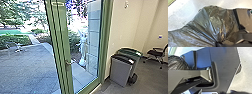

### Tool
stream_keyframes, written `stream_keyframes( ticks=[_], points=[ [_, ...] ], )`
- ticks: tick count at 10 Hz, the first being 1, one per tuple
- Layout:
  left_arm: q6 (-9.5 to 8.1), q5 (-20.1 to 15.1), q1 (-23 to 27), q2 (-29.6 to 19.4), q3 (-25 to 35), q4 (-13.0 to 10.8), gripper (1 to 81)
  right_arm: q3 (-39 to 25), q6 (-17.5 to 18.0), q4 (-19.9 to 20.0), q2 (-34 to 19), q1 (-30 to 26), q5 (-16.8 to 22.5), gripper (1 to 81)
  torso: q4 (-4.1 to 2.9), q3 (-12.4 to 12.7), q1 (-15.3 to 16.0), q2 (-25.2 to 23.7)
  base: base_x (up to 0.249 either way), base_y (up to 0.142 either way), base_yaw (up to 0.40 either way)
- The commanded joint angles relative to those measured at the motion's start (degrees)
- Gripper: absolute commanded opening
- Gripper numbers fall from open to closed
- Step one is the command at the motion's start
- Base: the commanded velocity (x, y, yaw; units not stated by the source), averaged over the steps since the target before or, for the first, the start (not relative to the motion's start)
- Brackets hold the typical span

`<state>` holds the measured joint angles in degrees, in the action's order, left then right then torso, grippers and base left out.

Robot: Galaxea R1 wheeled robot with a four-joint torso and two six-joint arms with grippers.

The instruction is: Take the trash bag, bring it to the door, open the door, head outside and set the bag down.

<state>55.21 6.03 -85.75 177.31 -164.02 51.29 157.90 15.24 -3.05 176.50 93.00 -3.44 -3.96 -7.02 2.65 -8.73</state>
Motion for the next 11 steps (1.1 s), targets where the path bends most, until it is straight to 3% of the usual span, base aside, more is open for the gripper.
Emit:
stream_keyframes(
  ticks=[1, 11],
  points=[
    [0.07, -3.5, 2.6, 0.1, -0.2, 0.1, 1.0, -0.3, 0.1, -0.3, 0.4, -1.9, 3.1, 81.1, 0.0, 0.0, 0.0, 0.0, 0.151, 0.0, 0.0],
    [0.07, -3.5, 2.6, 0.0, -0.2, 0.0, 1.0, -0.3, 0.1, -0.4, 0.5, -1.9, 3.0, 81.1, 0.0, 0.0, 0.0, 0.0, 0.151, 0.0, 0.0]
  ],
)
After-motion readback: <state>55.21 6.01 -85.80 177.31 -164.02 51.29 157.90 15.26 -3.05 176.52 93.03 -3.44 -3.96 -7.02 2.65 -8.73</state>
